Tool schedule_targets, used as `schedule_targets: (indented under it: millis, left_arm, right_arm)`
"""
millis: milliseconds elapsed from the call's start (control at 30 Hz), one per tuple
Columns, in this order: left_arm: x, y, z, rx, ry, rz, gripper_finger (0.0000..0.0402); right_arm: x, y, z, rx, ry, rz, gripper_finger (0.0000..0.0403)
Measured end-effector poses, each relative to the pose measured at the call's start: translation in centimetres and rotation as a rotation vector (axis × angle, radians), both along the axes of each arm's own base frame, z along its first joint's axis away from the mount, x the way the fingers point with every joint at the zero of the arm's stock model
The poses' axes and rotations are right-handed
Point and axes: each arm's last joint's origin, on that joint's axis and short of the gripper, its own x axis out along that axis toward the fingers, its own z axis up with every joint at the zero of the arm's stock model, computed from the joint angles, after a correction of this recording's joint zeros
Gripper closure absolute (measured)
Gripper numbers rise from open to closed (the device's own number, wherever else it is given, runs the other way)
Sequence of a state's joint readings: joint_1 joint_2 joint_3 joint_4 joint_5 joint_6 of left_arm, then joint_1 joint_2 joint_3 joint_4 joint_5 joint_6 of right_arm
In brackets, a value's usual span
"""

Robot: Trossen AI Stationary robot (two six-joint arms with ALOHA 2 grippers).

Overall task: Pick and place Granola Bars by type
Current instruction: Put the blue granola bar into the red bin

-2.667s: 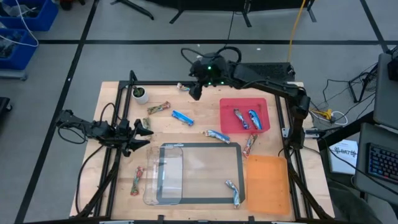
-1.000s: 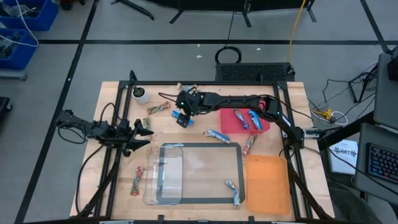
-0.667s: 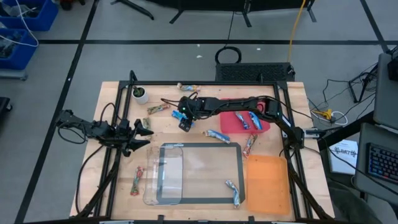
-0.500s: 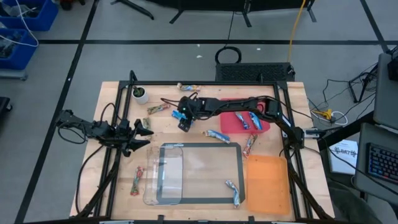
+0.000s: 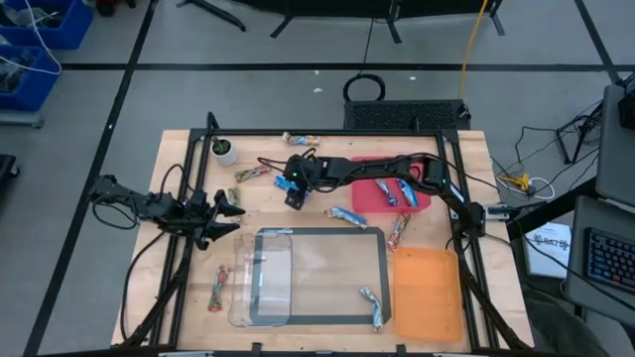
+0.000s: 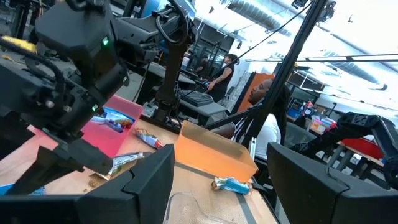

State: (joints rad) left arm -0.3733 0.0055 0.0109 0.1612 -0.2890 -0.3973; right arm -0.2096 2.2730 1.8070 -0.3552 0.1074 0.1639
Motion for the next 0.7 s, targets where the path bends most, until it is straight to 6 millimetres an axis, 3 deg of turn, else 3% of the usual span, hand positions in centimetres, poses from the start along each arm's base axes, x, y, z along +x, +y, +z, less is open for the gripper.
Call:
schedule_targets:
  millis: [267, 700]
  left_arm:
    - [0.0, 0.0, 0.0, 0.000, 0.000, 0.000, 0.0147]
    - [0.0, 0.0, 0.0, 0.000, 0.000, 0.000, 0.0147]
  right_arm:
    - [-0.6, 0.2, -1.7, 0.010, 0.013, -0.002, 0.0134]
    - [-1.0, 0.4, -2.7, 0.047, 0.002, -0.006, 0.0195]
